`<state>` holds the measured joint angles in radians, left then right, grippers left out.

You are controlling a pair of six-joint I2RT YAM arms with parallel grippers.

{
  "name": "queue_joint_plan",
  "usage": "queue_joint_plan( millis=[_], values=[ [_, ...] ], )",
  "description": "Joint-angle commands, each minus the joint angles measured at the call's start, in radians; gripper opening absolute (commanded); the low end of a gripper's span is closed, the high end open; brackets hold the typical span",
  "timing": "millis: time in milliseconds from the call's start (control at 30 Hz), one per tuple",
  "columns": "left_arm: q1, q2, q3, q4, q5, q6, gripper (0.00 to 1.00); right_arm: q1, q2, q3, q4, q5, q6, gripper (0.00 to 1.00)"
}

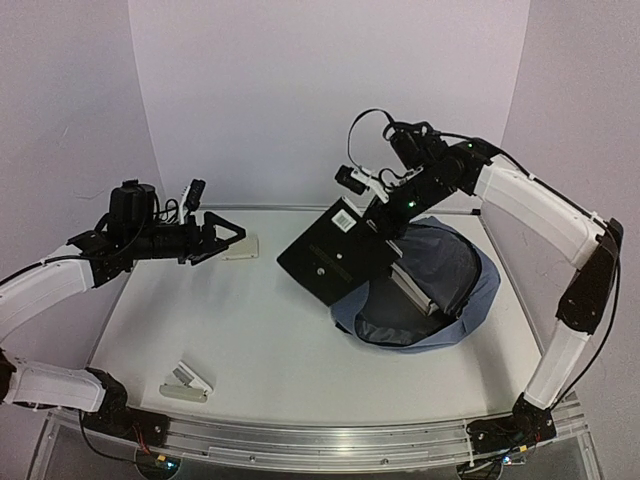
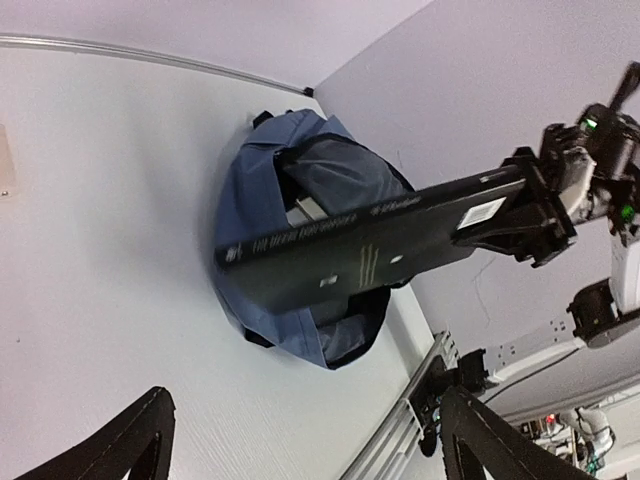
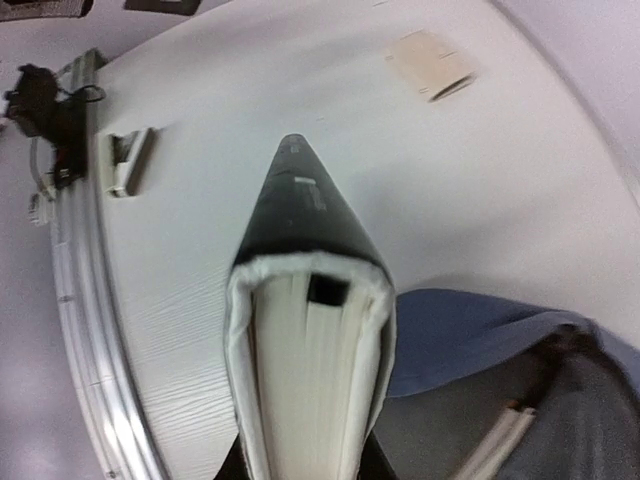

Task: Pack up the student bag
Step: Pick up the stationery from the center of the board.

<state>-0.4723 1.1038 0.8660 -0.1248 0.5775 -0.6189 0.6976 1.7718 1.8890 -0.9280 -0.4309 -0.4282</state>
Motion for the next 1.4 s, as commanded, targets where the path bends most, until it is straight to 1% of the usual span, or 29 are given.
queue_joint_plan(
  millis=[0, 67, 100, 167, 233, 267, 300, 333, 400, 467, 667, 833, 967, 1033, 1167, 1233, 1367],
  values=[
    [0.017, 0.022, 0.046, 0.05, -0.082, -0.162, 0.93, 0.074, -0.072, 0.096, 0.292, 0.383, -0.163, 0.0],
    [0.021, 0.031, 0.082, 0.025, -0.116, -0.193, 0.94, 0.13, -0.094, 0.011, 0.421, 0.53, -0.261, 0.0],
    [0.023, 0.032, 0.093, 0.019, -0.127, -0.206, 0.94, 0.156, -0.104, -0.059, 0.493, 0.629, -0.324, 0.0],
    [0.027, 0.026, 0.093, 0.032, -0.154, -0.236, 0.96, 0.202, -0.11, -0.163, 0.652, 0.78, -0.42, 0.0],
    [0.035, 0.02, 0.078, 0.06, -0.173, -0.272, 0.96, 0.244, -0.109, -0.283, 0.903, 0.91, -0.532, 0.0],
    [0.037, 0.018, 0.07, 0.079, -0.184, -0.285, 0.97, 0.266, -0.109, -0.364, 1.045, 0.964, -0.626, 0.0],
    [0.038, 0.019, 0.062, 0.098, -0.191, -0.296, 0.98, 0.289, -0.107, -0.426, 1.187, 0.991, -0.725, 0.0],
    [0.041, 0.022, 0.056, 0.117, -0.193, -0.307, 0.98, 0.314, -0.104, -0.475, 1.322, 1.004, -0.785, 0.0],
    [0.044, 0.058, 0.062, 0.174, -0.161, -0.32, 1.0, 0.363, -0.093, -0.577, 1.514, 1.002, -0.929, 0.0],
    [0.046, 0.105, 0.071, 0.216, -0.124, -0.346, 1.0, 0.404, -0.073, -0.629, 1.655, 0.996, -1.008, 0.0],
    [0.046, 0.227, 0.023, 0.465, 0.0, -0.491, 1.0, 0.511, 0.026, -0.7, 1.986, 1.015, -1.254, 0.0],
    [0.046, 0.22, -0.026, 0.525, 0.008, -0.528, 1.0, 0.554, 0.099, -0.712, 2.157, 1.026, -1.38, 0.0],
    [0.045, 0.193, -0.055, 0.541, 0.01, -0.526, 0.99, 0.568, 0.142, -0.713, 2.24, 1.02, -1.443, 0.0],
    [0.045, 0.187, -0.06, 0.547, 0.019, -0.515, 0.96, 0.568, 0.165, -0.71, 2.278, 1.016, -1.46, 0.0],
    [0.046, 0.166, -0.086, 0.6, 0.038, -0.512, 0.85, 0.568, 0.178, -0.725, 2.309, 0.999, -1.456, 0.0],
    [0.046, 0.146, -0.081, 0.569, 0.03, -0.478, 0.83, 0.568, 0.177, -0.745, 2.332, 0.988, -1.455, 0.0],
    [0.048, 0.126, -0.003, 0.386, 0.072, -0.359, 0.84, 0.568, 0.128, -0.866, 2.363, 0.916, -1.451, 0.0]
  ],
)
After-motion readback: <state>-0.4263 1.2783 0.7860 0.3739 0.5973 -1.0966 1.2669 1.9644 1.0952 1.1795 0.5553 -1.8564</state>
